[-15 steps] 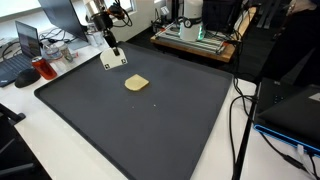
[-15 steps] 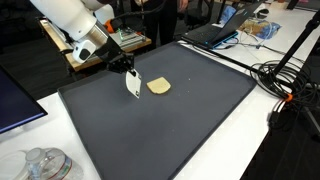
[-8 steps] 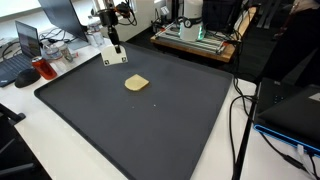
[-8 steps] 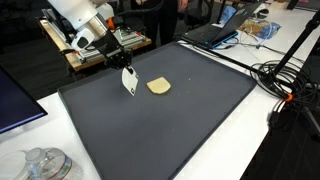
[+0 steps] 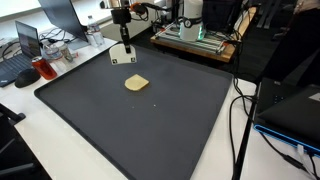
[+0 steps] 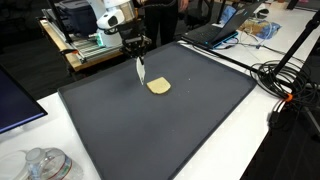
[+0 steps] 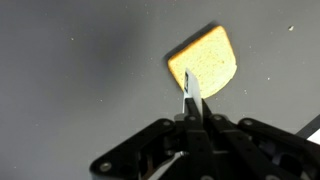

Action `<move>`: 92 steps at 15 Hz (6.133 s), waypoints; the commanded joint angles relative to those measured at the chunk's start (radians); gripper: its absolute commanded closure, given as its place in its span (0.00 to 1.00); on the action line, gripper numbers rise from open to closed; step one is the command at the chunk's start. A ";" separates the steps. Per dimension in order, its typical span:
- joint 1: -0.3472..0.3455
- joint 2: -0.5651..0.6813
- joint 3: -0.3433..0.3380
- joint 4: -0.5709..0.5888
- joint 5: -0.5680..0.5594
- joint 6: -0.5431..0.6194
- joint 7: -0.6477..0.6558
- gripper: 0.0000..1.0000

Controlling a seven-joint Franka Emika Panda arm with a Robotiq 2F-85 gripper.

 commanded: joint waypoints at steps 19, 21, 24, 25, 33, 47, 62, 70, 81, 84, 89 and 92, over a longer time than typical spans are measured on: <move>0.137 -0.067 0.159 0.097 -0.392 -0.275 -0.034 0.96; 0.137 -0.038 0.156 0.101 -0.392 -0.259 -0.050 0.96; 0.133 0.009 0.153 0.110 -0.378 -0.237 -0.065 0.99; 0.131 0.022 0.150 0.104 -0.378 -0.225 -0.066 0.99; 0.105 0.146 0.130 0.114 -0.356 -0.086 -0.089 0.99; 0.104 0.303 0.098 0.257 -0.407 -0.108 -0.078 0.99; 0.104 0.384 0.106 0.279 -0.399 -0.124 -0.110 0.99; 0.104 0.426 0.099 0.329 -0.407 -0.100 -0.115 0.99; 0.107 0.441 0.080 0.367 -0.427 -0.160 -0.096 0.99; 0.099 0.425 0.077 0.355 -0.426 -0.230 -0.107 0.99; 0.093 0.386 0.077 0.328 -0.415 -0.328 -0.113 0.99; 0.093 0.382 0.082 0.334 -0.414 -0.405 -0.122 0.99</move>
